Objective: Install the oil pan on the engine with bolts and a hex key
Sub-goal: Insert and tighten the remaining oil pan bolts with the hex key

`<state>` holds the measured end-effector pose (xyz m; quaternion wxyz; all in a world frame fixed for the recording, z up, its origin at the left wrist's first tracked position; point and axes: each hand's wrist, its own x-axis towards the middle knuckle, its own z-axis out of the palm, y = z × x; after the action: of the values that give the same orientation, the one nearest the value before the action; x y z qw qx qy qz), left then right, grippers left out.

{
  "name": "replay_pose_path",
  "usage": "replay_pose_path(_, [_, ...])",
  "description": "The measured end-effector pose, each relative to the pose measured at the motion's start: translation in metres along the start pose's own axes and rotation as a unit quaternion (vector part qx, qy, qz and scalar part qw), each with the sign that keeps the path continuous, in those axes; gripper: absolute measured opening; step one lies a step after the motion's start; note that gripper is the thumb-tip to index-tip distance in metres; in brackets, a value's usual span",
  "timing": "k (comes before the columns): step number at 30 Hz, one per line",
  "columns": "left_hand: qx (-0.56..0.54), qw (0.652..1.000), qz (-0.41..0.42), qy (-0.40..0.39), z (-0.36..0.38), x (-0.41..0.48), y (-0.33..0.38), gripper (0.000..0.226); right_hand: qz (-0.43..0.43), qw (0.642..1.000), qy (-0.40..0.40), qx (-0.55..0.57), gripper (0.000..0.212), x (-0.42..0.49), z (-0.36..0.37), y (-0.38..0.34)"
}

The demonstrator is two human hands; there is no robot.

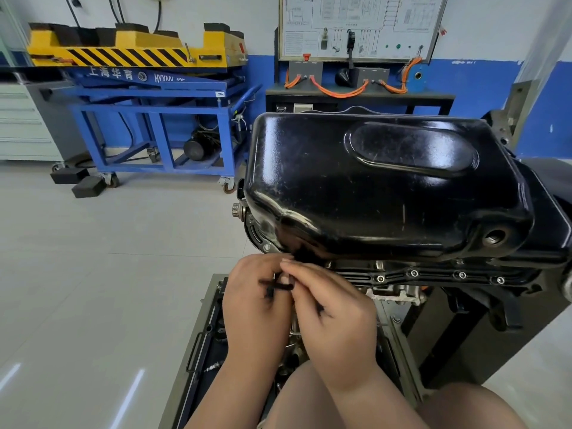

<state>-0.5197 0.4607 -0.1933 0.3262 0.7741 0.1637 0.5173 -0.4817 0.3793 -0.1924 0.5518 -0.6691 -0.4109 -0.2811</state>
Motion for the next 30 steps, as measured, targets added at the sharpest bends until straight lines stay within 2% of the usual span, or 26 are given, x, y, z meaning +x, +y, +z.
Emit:
replay_pose_path(3, [0.007,1.000,-0.015,-0.002,0.0019,-0.0022,-0.0022,0.028,0.014,1.000,0.027,-0.007,0.014,-0.0006,0.0011,0.0022])
replay_pose_path(7, [-0.017,0.996,-0.082,0.002,0.0039,-0.0057,-0.0038,0.039,0.030,0.999,0.006,0.018,0.011,-0.0031,0.0008,0.0007])
replay_pose_path(11, [-0.009,0.999,-0.038,-0.002,0.0001,-0.0033,-0.0028,0.022,-0.008,0.999,-0.041,0.020,0.030,-0.0025,0.0005,-0.0019])
replay_pose_path(17, [0.008,1.000,0.001,-0.005,0.0021,0.0001,-0.0010,0.023,-0.004,1.000,0.023,-0.016,0.016,0.0005,0.0002,0.0021])
replay_pose_path(22, [-0.020,0.996,-0.084,0.001,0.0033,-0.0025,-0.0022,0.033,0.025,0.999,0.032,-0.030,0.011,0.0019,0.0014,-0.0017])
replay_pose_path(24, [-0.010,0.997,-0.071,0.000,0.0022,-0.0023,-0.0017,0.030,0.032,0.999,0.022,-0.030,0.012,0.0020,-0.0003,-0.0024])
replay_pose_path(27, [0.014,0.999,-0.035,-0.011,0.0011,0.0002,-0.0004,0.028,0.007,0.999,-0.020,-0.024,0.031,0.0005,-0.0025,-0.0032])
replay_pose_path(30, [0.034,0.999,-0.012,-0.010,0.0013,0.0023,-0.0009,0.031,-0.015,0.999,-0.021,-0.023,0.029,0.0010,-0.0029,-0.0015])
